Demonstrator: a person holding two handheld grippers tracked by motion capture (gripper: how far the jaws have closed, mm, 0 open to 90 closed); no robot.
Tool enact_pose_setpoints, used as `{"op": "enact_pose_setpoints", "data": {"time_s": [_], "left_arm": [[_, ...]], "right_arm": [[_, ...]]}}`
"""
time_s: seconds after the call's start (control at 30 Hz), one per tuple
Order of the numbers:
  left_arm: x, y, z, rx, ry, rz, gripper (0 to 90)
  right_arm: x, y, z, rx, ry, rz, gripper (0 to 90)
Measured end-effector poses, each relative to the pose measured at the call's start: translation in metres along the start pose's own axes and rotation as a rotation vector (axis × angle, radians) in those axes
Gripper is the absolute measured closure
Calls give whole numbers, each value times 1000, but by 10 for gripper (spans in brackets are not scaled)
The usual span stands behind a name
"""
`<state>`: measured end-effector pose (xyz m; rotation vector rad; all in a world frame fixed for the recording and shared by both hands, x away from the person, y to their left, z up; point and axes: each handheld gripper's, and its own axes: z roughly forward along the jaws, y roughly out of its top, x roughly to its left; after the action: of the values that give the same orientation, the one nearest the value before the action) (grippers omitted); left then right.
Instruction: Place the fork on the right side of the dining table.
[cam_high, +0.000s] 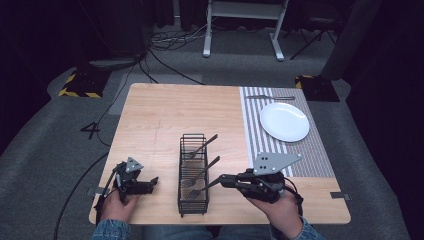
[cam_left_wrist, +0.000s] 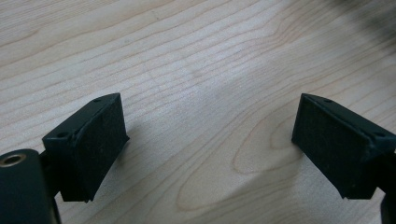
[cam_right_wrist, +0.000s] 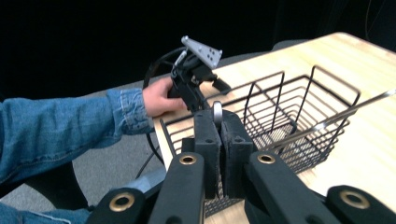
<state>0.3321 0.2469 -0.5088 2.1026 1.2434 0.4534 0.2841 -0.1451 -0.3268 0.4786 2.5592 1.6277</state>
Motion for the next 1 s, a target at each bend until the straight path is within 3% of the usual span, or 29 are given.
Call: {"op": "enact_pose_setpoints", "data": {"time_s": [0.3,0.67,1.0], "left_arm": [[0,0,0,1,-2,0,100],[1,1,1,1,-2,-1,100],[1,1,1,1,-2,-1,100]], "right_arm": [[-3,11,-23,-56,-23,5,871],[-5,17,-65,-118,-75,13,871],[-14,15,-103,-158,-159,27,871]]}}
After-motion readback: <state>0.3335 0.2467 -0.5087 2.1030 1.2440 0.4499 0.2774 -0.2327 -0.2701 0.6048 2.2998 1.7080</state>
